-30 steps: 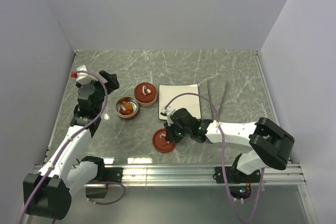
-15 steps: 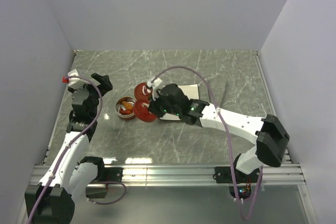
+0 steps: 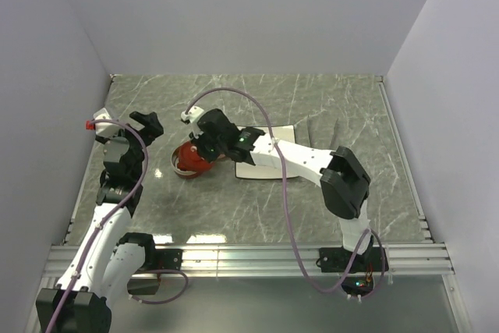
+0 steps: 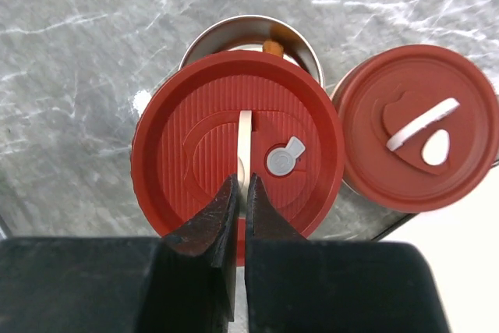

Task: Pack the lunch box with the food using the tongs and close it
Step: Put the lid back on the lunch box

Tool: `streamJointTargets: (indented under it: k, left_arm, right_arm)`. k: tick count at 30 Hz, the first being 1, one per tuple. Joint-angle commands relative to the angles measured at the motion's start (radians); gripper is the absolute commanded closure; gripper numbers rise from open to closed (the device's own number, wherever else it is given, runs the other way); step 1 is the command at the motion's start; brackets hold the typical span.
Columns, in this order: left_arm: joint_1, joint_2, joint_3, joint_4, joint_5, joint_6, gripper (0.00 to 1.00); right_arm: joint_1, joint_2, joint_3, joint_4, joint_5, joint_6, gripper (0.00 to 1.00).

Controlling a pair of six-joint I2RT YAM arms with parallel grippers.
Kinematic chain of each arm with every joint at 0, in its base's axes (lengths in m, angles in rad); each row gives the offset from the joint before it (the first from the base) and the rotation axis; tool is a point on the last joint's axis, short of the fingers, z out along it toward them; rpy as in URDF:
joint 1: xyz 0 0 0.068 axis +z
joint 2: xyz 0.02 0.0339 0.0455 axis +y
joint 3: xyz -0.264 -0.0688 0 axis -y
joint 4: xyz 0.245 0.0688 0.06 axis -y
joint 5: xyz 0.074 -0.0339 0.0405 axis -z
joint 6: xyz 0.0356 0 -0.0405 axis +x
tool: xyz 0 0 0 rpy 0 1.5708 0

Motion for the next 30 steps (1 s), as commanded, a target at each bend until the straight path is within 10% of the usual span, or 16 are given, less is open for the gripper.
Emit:
streamJointTargets:
  k: [1,30]
  left_arm:
    - [0.005,0.002,-0.001,0.022,0.01,-0.01,0.0]
    - [0.005,-0.015,-0.018,0.041,0.044,-0.01,0.01]
  right_arm:
    - [-0.006,0.02,0.09,-0.035,-0.018,-0.024,1.0]
    - [-0.02,0.25,0.347,-0.14,0.013,-0.104,1.0]
